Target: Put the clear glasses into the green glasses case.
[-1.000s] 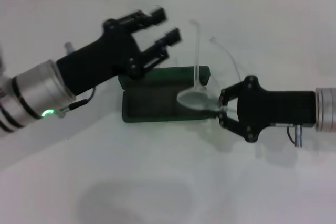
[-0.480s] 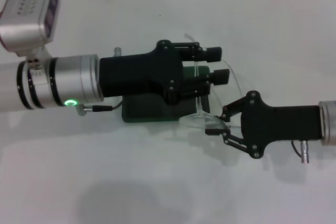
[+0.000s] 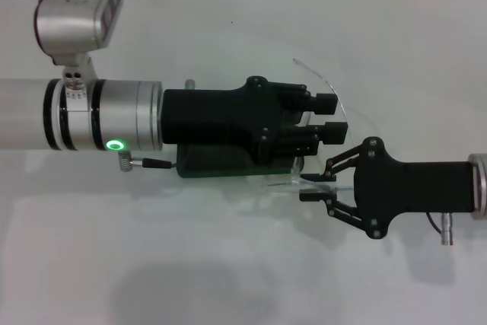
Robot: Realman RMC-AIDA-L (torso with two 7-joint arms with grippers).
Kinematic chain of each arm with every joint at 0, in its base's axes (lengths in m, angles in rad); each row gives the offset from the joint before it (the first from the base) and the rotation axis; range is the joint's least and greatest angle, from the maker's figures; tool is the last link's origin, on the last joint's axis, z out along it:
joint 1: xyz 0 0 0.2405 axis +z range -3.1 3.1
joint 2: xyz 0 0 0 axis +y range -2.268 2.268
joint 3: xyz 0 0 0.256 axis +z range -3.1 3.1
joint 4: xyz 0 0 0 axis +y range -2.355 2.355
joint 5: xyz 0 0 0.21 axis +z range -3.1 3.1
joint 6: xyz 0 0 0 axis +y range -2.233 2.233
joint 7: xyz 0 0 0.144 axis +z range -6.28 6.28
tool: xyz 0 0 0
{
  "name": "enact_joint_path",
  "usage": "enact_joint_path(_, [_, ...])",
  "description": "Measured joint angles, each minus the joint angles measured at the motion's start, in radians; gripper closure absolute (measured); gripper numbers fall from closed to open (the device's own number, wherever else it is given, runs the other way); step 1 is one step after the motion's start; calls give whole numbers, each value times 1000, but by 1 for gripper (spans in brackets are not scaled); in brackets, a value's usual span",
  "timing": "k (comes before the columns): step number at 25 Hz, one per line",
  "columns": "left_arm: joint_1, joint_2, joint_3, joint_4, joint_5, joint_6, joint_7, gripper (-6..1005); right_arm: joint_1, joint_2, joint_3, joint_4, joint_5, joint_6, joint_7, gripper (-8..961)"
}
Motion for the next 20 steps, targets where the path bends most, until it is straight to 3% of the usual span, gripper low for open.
enact_joint_path(20, [-24,-8,3,0,68,7,-135,537,-24,2,0,-4,69,-55,-92,828])
